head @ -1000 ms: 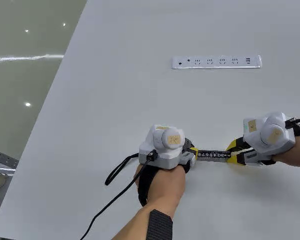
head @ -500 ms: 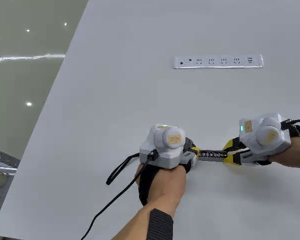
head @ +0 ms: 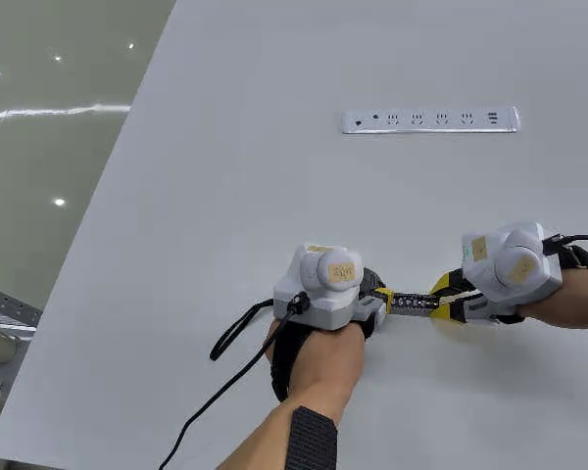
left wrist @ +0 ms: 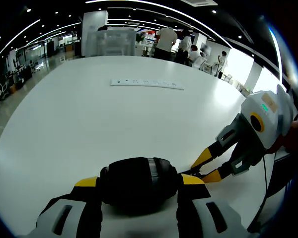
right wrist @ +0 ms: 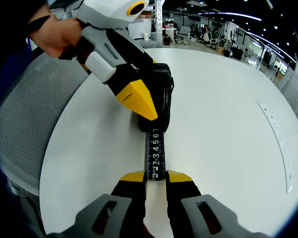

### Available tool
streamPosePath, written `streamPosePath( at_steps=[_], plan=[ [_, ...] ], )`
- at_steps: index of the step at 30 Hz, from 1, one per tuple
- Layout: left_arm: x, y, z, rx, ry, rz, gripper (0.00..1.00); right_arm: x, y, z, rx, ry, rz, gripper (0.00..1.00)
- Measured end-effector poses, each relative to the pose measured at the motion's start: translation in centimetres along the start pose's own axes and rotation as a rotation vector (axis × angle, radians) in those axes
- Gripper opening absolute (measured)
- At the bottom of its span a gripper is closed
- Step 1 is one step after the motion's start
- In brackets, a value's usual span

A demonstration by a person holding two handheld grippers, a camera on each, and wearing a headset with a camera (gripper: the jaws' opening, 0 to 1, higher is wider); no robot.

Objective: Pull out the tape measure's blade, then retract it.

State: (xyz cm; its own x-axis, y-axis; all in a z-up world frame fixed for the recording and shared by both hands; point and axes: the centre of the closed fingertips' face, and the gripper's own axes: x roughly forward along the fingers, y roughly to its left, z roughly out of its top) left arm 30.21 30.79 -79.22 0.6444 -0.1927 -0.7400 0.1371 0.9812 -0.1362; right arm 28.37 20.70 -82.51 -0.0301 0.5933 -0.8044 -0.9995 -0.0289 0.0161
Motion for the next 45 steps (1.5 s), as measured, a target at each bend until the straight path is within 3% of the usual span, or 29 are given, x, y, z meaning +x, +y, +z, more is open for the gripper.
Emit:
streamPosePath(
  at_steps=[23,45],
  plan=[
    [-0.1,0.0,0.1,-0.003,0.0,-0.009,0.57,1.9,0.3,3.0,-0.023,-0.043,0.004,0.11],
    [-0.1,0.0,0.1,-0.005,0.002,-0.015,0.57,2.9,0.5,4.2,-0.025,-0.058,0.006,0.11]
  ],
)
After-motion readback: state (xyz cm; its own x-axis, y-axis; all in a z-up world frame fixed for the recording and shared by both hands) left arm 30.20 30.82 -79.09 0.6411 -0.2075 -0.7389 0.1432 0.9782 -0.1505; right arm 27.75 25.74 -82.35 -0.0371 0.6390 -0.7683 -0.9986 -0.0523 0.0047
